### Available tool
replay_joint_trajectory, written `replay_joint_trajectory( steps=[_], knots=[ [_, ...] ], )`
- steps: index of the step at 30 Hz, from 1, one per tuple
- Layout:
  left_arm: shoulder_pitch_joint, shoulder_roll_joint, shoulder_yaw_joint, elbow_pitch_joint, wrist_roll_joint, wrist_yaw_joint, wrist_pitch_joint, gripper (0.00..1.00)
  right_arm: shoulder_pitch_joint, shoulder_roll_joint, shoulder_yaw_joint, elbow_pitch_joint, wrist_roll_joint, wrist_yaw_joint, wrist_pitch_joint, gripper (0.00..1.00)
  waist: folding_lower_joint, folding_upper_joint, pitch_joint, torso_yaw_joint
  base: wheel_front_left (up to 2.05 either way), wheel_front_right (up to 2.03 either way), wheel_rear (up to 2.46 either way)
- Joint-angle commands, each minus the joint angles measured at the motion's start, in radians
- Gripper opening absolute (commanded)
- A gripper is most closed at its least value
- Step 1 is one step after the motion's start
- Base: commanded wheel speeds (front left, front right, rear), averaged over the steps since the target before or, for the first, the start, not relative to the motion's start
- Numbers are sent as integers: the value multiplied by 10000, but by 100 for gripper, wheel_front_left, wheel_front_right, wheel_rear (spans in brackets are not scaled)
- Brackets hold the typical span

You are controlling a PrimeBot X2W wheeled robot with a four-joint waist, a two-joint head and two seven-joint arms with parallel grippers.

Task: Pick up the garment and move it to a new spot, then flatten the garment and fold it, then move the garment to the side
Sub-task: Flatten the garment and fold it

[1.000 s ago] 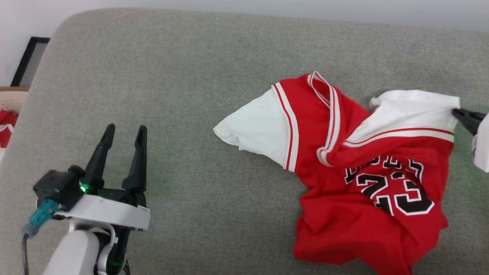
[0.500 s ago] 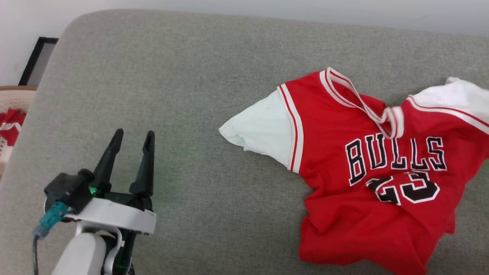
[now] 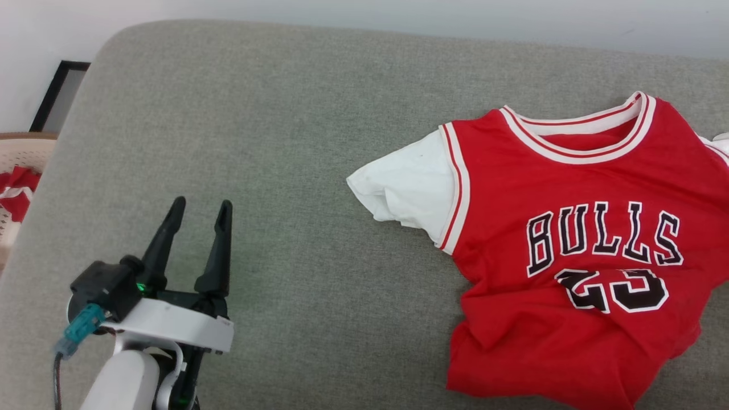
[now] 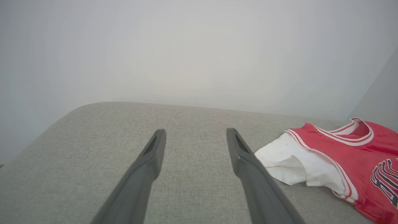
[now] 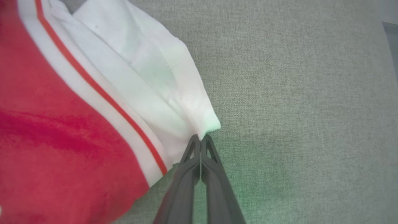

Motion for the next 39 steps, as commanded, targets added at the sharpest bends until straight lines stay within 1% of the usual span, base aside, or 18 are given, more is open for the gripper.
replay_joint_trajectory(
  steps=[1, 2, 3, 4, 10, 17, 21, 29, 34, 39],
  knots=[
    [55, 25, 35, 19, 20, 8, 0, 100, 40, 123, -53, 33, -69, -11, -26, 21, 0, 0, -14, -32, 0, 0, 0],
    [63, 26, 47, 27, 15, 1, 0, 100, 41, 201, -59, 15, -108, -11, -24, 42, 0, 0, -30, -60, 0, 0, 0],
    [81, 34, 54, 44, 18, 3, 0, 100, 50, 251, -45, -20, -127, -11, -16, 59, 0, 0, -57, -92, 0, 0, 0],
    [102, 45, 58, 59, 22, 4, 0, 100, 55, 298, -37, -74, -131, -11, 18, 100, 0, 0, -87, -126, 0, 0, 0],
    [181, 249, 32, 57, 24, -17, 148, 100, 223, 383, 245, -811, 179, -11, -115, 100, 0, 0, -381, -403, 0, 0, 0],
    [340, 556, 109, -217, -72, 43, 436, 100, 820, 441, 558, -2419, 810, -11, -916, 100, 0, 0, -836, -844, 0, 0, 0],
    [504, 754, 160, -398, -111, 72, 629, 100, 1276, 548, 758, -3452, 970, -11, -1848, 100, 0, 0, -1148, -1162, 0, 0, 0],
    [649, 1111, 192, -739, -202, 100, 1079, 100, 2147, 1137, 927, -5184, 764, -11, -3921, 100, 0, 0, -1634, -1911, 0, 0, 0],
    [165, 1250, -95, -788, -511, -161, 1792, 100, 2646, 1437, 836, -5909, 629, -11, -4681, 100, 0, 0, -1620, -2223, 0, 0, 0],
    [-955, 1470, -753, -357, -1132, -482, 3222, 100, 2836, 1637, 785, -6362, 542, -11, -4934, 100, 0, 0, -1373, -2449, 0, 0, 0]
  ],
)
